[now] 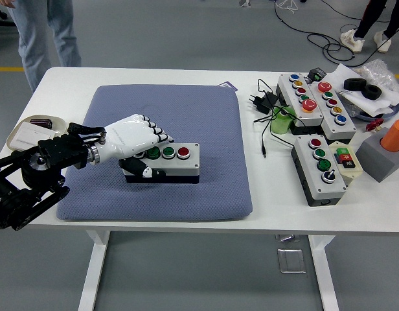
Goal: Pick up the button,place it on the desk,press the button,press the button
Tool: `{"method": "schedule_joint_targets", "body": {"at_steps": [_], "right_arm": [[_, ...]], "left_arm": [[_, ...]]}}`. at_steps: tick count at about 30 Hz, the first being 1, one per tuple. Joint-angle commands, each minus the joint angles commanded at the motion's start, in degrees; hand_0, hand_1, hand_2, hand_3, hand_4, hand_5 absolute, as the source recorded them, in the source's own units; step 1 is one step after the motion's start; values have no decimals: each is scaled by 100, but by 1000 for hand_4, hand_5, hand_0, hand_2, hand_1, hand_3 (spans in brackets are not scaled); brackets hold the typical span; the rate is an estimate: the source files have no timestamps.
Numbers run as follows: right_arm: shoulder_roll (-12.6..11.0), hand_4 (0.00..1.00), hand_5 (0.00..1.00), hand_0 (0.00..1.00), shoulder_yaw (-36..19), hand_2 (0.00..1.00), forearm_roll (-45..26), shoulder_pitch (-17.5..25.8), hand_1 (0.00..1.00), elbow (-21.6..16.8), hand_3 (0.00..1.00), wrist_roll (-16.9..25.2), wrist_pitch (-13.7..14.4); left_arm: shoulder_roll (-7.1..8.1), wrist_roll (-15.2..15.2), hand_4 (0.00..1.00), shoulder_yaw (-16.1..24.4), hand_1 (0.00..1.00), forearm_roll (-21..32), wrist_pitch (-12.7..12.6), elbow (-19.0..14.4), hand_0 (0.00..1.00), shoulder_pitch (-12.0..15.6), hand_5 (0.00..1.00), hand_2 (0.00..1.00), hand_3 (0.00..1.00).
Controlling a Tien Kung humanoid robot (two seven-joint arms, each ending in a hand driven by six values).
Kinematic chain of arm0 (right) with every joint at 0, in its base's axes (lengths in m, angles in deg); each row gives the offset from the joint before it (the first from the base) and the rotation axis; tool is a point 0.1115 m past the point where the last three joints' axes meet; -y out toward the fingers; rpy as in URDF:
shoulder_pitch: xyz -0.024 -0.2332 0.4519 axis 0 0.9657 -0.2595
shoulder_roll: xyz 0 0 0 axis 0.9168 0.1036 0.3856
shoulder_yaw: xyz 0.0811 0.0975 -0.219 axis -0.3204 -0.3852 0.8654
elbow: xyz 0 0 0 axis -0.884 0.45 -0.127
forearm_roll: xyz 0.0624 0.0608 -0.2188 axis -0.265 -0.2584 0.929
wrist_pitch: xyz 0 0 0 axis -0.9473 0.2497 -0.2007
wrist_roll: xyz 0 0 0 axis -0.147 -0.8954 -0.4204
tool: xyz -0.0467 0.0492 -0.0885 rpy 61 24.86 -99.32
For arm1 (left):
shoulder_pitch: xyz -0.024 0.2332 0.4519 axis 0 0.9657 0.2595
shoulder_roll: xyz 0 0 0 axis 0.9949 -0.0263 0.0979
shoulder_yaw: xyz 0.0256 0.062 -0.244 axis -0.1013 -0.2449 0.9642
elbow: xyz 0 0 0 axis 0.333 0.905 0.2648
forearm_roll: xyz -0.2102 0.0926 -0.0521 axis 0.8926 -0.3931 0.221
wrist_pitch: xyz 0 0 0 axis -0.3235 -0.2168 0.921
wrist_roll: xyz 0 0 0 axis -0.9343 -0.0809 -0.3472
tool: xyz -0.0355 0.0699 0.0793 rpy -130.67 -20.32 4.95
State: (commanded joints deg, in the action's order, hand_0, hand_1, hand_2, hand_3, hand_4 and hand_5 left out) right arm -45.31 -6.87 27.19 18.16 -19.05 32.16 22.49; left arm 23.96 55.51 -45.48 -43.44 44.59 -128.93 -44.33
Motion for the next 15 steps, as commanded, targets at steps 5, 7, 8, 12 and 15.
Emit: {"method": "schedule_joint_targets", "body": {"at_steps": [5,7,8,12,15], "right_arm": [[2,271,25,628,-7,542,-1,-10,482,0,582,3,1],[2,271,25,628,-6,542,-12,-16,482,0,582,7,4],[2,271,25,628,-11,543,-11,-18,484,0,582,8,5],[1,271,25,628,-18,543,-21,-19,484,0,582,13,9],[2,272,25,628,-22,543,-32,-14,484,0,582,17,14]], "left_arm": [[12,-8,889,129,784,0,142,-57,666,21,264,908,920],[33,-6,889,201,784,0,202,-122,666,44,264,908,920],[55,-5,902,264,810,0,269,-199,694,66,291,928,951],[187,-7,902,682,810,0,600,-673,694,249,291,928,951],[260,-70,872,1229,808,0,788,-1146,703,466,290,923,938]]}}
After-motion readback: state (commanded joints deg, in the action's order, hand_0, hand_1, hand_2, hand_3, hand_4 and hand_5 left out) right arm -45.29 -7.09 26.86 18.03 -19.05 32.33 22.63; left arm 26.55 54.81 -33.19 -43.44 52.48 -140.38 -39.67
